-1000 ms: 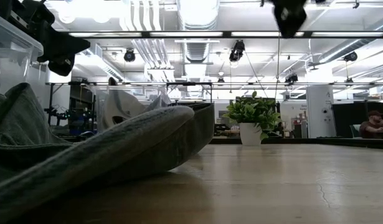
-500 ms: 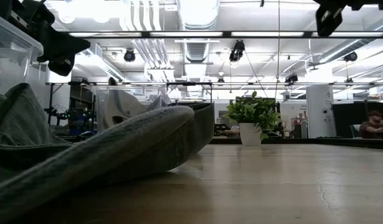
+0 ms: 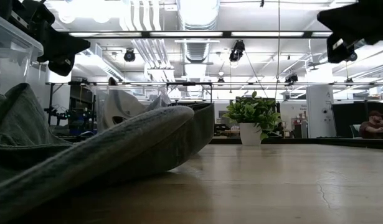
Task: Pick & Place hat
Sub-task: Put the top black cap into the bottom transparent bin
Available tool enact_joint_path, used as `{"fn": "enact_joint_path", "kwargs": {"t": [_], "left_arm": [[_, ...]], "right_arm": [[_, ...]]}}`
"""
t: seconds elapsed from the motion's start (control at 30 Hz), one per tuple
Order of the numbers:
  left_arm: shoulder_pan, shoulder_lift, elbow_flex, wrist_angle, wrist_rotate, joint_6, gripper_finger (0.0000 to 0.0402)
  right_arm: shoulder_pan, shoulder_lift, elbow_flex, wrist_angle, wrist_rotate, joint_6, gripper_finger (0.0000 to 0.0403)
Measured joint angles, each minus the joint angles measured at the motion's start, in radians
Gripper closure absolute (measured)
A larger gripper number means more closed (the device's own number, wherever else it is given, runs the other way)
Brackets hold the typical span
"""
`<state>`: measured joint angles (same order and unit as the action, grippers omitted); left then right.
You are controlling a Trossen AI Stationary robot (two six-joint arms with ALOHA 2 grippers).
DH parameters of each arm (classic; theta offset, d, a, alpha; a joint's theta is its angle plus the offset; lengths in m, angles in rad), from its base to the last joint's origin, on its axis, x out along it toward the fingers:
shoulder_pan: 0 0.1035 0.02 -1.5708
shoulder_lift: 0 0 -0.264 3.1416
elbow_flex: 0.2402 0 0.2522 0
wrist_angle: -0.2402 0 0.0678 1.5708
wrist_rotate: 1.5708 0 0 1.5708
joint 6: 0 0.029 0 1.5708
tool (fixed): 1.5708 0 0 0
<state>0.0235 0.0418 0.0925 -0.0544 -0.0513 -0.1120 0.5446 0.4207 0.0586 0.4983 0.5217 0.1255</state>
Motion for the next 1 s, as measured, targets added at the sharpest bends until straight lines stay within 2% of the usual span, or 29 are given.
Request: {"fn": "enact_joint_path", "kwargs": {"t": [0.1,0.3,1.0], "left_arm": [[0.0,0.0,0.0,0.0,0.0,0.0,0.0402],[0.0,0.0,0.0,0.0,0.001,0.0,0.0402],[0.0,0.0,0.0,0.0,0.002,0.0,0.0402]], "right_arm": [[0.0,-0.038,-0.051,0.032,0.0,-0.002,0.0394],[0.0,-0.086,-0.05,0.002,0.0,-0.033,0.0394],[0.0,-0.083,-0.05,-0.001,0.001,-0.013,0.0394]]}}
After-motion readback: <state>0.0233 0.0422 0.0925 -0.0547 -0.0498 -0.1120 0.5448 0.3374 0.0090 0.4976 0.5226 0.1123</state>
